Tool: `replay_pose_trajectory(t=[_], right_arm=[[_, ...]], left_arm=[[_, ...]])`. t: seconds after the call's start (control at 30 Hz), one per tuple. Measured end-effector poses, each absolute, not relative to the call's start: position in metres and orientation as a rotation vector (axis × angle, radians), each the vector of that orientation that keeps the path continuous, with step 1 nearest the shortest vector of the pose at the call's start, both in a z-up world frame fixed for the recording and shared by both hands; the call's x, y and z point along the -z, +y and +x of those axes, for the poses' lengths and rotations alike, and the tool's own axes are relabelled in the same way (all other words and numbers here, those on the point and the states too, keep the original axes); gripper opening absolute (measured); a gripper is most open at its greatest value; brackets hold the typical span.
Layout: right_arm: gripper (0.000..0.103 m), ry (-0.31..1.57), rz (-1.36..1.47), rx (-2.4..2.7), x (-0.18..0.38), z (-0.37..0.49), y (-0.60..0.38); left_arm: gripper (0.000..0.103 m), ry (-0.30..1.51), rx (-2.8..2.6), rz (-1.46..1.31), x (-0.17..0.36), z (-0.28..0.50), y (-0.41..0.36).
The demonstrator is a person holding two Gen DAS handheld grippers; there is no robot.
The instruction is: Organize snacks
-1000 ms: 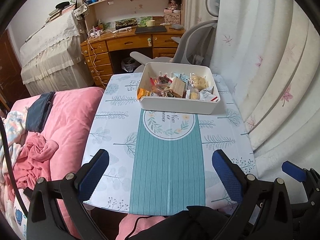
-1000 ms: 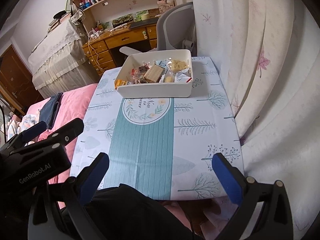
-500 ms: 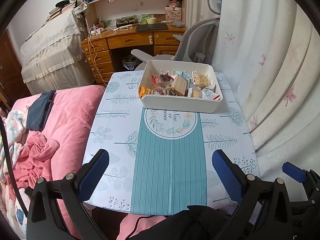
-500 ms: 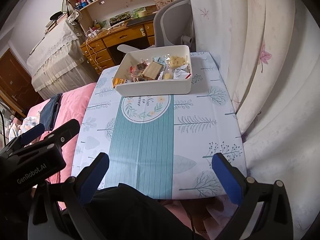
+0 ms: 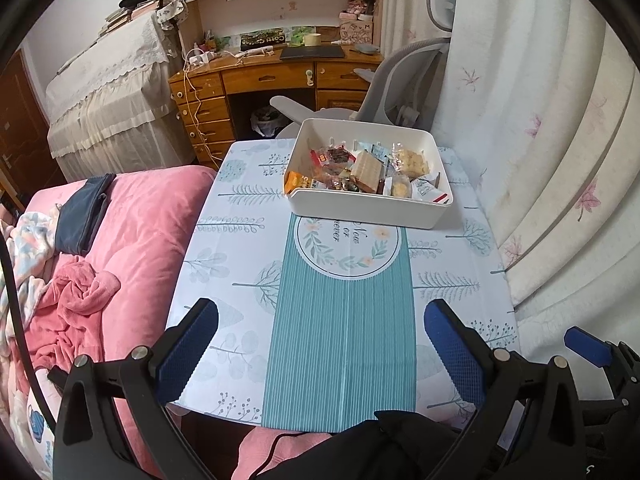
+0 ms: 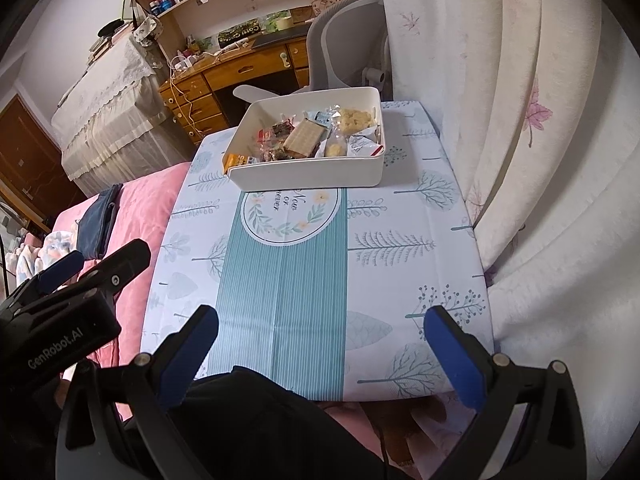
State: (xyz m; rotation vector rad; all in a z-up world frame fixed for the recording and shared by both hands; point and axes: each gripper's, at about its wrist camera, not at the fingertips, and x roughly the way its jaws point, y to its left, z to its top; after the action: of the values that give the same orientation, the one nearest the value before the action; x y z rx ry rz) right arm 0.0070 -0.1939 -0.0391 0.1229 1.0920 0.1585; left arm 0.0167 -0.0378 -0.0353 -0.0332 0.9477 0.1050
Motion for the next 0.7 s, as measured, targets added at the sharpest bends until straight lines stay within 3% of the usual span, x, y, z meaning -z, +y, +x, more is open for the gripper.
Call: replay_pose_trajectory(t=[0.7], right_arm=[[0.103,1.099,0.121,-0.168,0.0426,0.0095,-0.1900]], left_arm=[[0.102,0.949,-0.113,-0.030,0.0354,0.0188,-0.0360]])
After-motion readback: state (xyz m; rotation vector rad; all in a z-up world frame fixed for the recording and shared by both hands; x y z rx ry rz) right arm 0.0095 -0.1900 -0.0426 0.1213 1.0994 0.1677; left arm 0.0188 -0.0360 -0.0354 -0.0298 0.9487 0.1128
